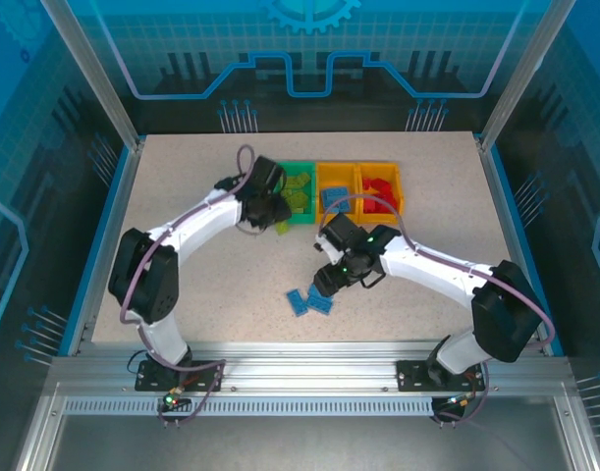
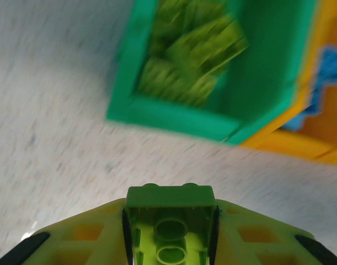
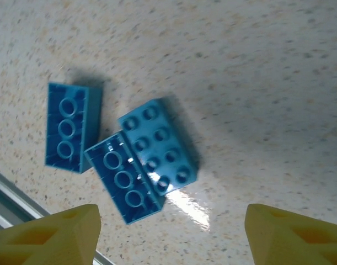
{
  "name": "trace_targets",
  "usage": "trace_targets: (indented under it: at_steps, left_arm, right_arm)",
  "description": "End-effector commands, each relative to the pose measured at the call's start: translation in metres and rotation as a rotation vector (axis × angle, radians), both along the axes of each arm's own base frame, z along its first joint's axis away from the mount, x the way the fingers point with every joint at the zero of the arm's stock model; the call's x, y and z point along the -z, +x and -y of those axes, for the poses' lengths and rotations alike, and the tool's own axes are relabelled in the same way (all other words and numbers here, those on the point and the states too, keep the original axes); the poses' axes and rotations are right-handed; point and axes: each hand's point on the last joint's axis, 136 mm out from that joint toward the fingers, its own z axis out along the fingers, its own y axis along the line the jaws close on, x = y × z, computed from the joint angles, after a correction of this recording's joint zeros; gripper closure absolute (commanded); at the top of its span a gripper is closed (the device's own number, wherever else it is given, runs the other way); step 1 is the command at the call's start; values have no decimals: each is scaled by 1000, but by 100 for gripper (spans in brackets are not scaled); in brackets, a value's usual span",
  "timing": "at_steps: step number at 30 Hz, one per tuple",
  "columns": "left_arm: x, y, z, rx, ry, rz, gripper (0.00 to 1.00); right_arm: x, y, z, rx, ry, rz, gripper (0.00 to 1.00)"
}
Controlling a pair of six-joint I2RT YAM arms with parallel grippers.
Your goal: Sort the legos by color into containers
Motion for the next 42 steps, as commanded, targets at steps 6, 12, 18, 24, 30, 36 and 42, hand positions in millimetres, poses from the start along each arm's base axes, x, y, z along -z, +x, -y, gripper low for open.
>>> trace_targets:
  at_steps: [6,12,18,24,30,36,42]
  left_arm:
    - [-5,63,-5,96,127,13,63]
    - [3,93,3,107,128,0,62]
    - [9,107,8,98,118,-14,57]
    - [-2,102,11,108,104,-7,45]
    - [-22,88,6,105,90,32,35]
    - [-36,69,-4,85,73,67,34]
    - [-42,51,-19,57,60,86,33]
  right_arm:
    - [25,-26,-10,-29,-23,-40,28]
    - [42,-41,-16,-64,-73,-78,28]
    - [56,-47,-22,-85,-95,-109,28]
    - [66,-44,-27,-92,-121,-110,30]
    - [71,-40,-34,-118,-162,-106,33]
    - [72,-35,-33,-85,-188,-92,47]
    - [72,-30,-21,-72,-245,-76,66]
